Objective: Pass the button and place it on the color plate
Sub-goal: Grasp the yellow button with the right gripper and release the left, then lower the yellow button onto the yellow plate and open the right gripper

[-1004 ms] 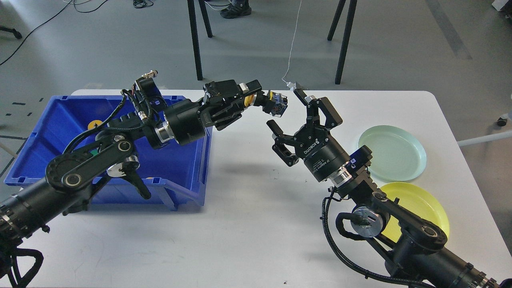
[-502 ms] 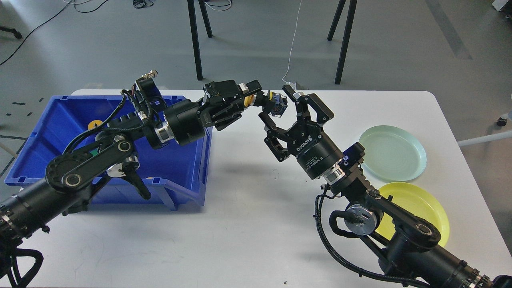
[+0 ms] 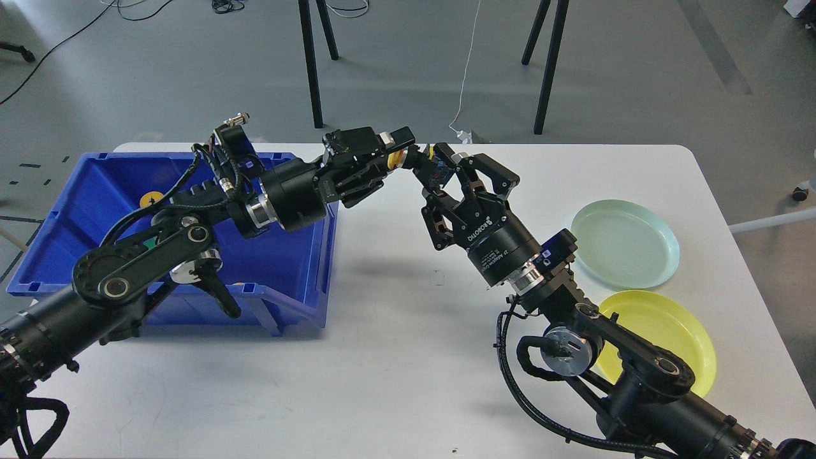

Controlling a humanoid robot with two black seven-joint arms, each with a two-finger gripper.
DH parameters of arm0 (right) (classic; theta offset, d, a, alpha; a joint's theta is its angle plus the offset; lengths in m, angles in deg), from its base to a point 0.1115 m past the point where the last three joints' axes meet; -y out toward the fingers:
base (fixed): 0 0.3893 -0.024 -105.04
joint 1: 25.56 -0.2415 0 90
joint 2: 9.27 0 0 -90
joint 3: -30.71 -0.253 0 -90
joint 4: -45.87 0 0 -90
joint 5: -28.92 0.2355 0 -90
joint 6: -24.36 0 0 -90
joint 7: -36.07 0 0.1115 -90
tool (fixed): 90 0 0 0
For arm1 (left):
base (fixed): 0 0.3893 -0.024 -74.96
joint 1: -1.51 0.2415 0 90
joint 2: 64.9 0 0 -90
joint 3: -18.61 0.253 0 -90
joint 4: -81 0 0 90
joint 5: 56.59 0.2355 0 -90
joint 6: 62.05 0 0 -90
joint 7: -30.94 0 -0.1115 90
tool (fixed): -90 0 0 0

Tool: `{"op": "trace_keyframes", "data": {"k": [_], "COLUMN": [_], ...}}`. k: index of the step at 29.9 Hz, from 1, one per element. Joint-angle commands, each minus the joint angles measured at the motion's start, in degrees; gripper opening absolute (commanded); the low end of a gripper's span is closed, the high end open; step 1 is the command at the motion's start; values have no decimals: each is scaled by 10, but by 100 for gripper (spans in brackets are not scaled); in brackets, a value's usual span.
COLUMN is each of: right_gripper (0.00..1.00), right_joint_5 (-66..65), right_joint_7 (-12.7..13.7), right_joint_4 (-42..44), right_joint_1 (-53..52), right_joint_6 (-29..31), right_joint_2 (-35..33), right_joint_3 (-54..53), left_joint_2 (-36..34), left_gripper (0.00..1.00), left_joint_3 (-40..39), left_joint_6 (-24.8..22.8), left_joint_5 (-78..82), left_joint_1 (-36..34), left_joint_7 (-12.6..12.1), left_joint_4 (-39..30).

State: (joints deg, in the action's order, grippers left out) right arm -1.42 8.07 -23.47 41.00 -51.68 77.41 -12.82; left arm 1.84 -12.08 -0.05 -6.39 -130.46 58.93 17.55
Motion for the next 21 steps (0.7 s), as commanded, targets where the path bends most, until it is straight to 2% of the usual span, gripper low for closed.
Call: {"op": "trace_keyframes", "data": {"k": [1,2,4,9,11,15,21], "right_gripper": [1,1,1,1,1,1,1], "right_joint_5": [0,0,0,0,-1,-3,-33], "right_joint_7": [0,0,0,0,0,0,0], "right_joint_4": [-2,-2,-3,-6,-29,-117,-214], "right_joint_1": [1,1,1,7,19,87,305], "right_joint_6": [-2,-2,-3,-5,-14,-45,-72], "right_joint_2": [-2,-3,-4,-9,-33,-137,-330], "right_joint_3": [-1,-1,-1,-2,-7,-37,-146], "left_joint_2": [1,1,1,1,1,1,2], "left_gripper": [76,81,83,84,84,84,84], "left_joint_3": [-2,-2,-2,-2,-2,-2,-9], "left_joint_6": [0,0,0,0,0,0,0], "left_joint_5": [-5,-8,-11,-12,-12,-13,-14], "left_joint_1": [2,2,2,3,3,3,6], "left_joint_7": [0,0,0,0,0,0,0], "left_joint_4": [0,0,1,1,1,2,6]}}
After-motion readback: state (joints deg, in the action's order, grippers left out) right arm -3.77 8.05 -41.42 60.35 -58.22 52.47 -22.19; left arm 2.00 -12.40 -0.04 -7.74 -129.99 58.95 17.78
